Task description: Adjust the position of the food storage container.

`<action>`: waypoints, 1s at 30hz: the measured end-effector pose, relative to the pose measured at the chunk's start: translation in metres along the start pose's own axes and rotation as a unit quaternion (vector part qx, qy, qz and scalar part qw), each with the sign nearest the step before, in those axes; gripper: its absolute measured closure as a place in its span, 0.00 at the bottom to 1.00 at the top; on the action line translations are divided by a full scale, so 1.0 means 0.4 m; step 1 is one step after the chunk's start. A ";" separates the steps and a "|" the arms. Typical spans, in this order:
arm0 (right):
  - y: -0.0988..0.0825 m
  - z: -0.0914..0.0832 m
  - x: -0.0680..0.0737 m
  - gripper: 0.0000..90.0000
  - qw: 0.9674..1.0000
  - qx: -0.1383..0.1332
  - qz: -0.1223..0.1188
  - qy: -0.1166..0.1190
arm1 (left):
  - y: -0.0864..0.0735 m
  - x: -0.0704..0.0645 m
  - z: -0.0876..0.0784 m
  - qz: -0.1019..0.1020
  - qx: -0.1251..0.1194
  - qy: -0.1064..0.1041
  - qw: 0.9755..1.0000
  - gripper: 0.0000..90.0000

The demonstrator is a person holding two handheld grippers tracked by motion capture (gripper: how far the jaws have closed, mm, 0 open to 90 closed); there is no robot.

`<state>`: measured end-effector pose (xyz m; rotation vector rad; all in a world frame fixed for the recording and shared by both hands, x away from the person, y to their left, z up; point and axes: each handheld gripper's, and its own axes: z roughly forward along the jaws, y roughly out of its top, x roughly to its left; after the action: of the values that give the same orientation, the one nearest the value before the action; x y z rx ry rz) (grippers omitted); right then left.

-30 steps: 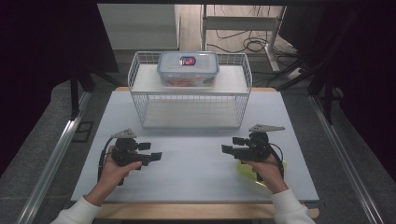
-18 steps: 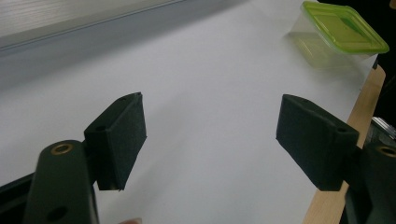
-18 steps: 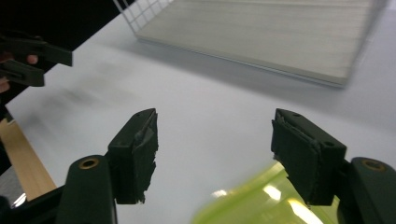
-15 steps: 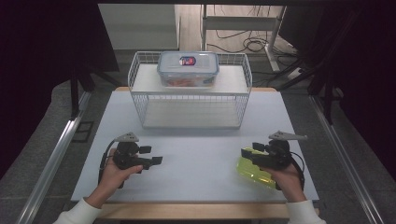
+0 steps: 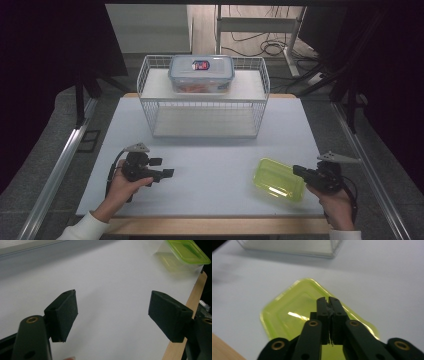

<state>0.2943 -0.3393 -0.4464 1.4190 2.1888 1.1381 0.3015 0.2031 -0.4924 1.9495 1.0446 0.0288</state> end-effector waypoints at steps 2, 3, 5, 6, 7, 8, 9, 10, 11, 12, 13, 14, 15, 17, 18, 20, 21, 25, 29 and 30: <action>-0.006 0.001 -0.014 0.99 1.000 0.011 0.001 -0.022 | 0.000 0.000 0.000 0.000 0.000 0.001 1.000 0.26; -0.010 0.002 -0.023 0.99 0.999 0.014 0.000 -0.038 | 0.000 0.000 0.000 0.000 0.000 0.001 1.000 0.26; -0.016 0.003 -0.036 0.99 0.998 0.020 0.003 -0.057 | 0.000 0.002 0.000 -0.001 0.000 0.002 1.000 0.26; -0.020 0.003 -0.044 0.99 0.998 0.022 0.007 -0.061 | 0.000 0.003 -0.001 -0.001 0.000 0.002 1.000 0.26; -0.023 0.002 -0.051 0.99 0.998 0.022 0.012 -0.063 | -0.001 0.005 -0.001 -0.002 0.000 0.002 1.000 0.26; -0.027 0.002 -0.057 0.99 0.997 0.023 0.017 -0.066 | -0.001 0.007 -0.002 0.000 0.003 0.003 1.000 0.26; -0.030 0.001 -0.063 0.99 0.997 0.025 0.021 -0.069 | -0.001 0.008 -0.002 0.000 0.003 0.002 1.000 0.26; -0.034 0.001 -0.067 0.99 0.997 0.027 0.024 -0.071 | -0.001 0.009 -0.002 -0.001 0.003 0.002 1.000 0.26; -0.037 0.002 -0.071 0.99 0.996 0.032 0.026 -0.074 | -0.001 0.009 -0.001 -0.001 0.003 0.002 1.000 0.26; -0.038 0.004 -0.073 0.99 0.996 0.035 0.026 -0.078 | -0.001 0.009 0.000 -0.001 0.003 0.002 1.000 0.26; -0.039 0.005 -0.073 0.99 0.995 0.039 0.025 -0.084 | -0.001 0.008 0.000 -0.001 0.004 0.002 1.000 0.26; -0.039 0.005 -0.073 0.99 0.995 0.041 0.026 -0.086 | -0.001 0.006 0.000 -0.001 0.004 0.003 1.000 0.26; -0.038 0.005 -0.072 0.99 0.995 0.041 0.027 -0.090 | -0.002 0.005 0.001 -0.002 0.002 0.003 1.000 0.26; -0.039 0.002 -0.071 0.99 0.993 0.044 0.021 -0.110 | -0.001 0.004 0.000 0.001 0.004 0.003 1.000 0.26; -0.039 0.000 -0.073 0.99 0.993 0.041 0.025 -0.109 | -0.001 0.004 -0.001 0.001 0.003 0.003 1.000 0.26; -0.043 -0.007 -0.076 0.99 0.993 0.040 0.029 -0.111 | -0.001 0.004 -0.002 0.001 0.002 0.003 1.000 0.26; -0.046 -0.009 -0.077 0.99 0.992 0.044 0.030 -0.113 | -0.001 0.004 -0.002 0.001 0.002 0.003 1.000 0.26; -0.063 0.002 -0.078 0.99 0.990 0.071 0.033 -0.115 | -0.001 0.004 0.000 0.000 0.002 0.003 1.000 0.26; -0.071 0.032 -0.071 0.99 0.989 0.093 0.028 -0.113 | -0.001 0.001 0.002 0.001 0.003 0.003 1.000 0.26; -0.070 0.037 -0.069 0.99 0.989 0.094 0.025 -0.112 | -0.001 0.001 0.002 0.002 0.003 0.004 1.000 0.26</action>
<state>0.2985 -0.3622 -0.4814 1.6017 2.1565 0.7600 0.3019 0.2028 -0.4934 1.9589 1.0473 0.0346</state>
